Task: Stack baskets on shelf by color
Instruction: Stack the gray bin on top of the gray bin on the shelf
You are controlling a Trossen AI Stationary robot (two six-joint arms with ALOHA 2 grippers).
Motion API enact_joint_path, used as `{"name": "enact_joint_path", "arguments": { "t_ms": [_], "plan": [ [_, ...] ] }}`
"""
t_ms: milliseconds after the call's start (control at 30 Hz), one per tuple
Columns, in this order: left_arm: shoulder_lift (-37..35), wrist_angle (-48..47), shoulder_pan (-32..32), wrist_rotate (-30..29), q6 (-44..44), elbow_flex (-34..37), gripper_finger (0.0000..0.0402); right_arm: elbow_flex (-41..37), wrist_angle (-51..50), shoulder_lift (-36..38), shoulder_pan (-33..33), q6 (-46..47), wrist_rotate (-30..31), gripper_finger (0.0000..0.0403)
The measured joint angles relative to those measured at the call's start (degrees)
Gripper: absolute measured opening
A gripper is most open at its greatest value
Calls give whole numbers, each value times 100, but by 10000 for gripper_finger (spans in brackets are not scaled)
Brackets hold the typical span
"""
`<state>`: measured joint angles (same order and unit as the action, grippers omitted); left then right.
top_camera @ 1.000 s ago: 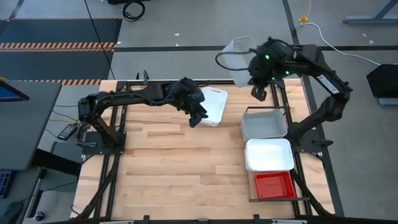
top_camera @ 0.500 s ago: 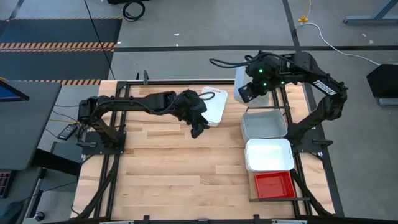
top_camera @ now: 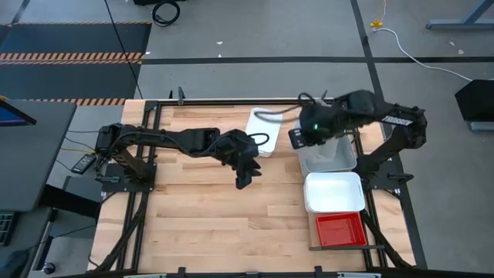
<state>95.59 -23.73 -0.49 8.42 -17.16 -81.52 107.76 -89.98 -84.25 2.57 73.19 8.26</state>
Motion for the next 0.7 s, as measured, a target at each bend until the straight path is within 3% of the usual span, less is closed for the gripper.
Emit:
{"name": "enact_joint_path", "arguments": {
  "t_ms": [233,333,467,700],
  "plan": [
    [-159,-217,90,931,555,4,133,-413,-6,-8,425,1967,675,5],
    [-361,-445,136,1271,1023,4,133,-503,-3,-13,387,2158,741,4],
    [-550,-669,165,1308,1733,3,133,-504,-6,-13,237,2311,712,4],
    [-728,-914,271,1493,1912,2,133,-504,-1,-13,139,2872,688,4]
  ]
}}
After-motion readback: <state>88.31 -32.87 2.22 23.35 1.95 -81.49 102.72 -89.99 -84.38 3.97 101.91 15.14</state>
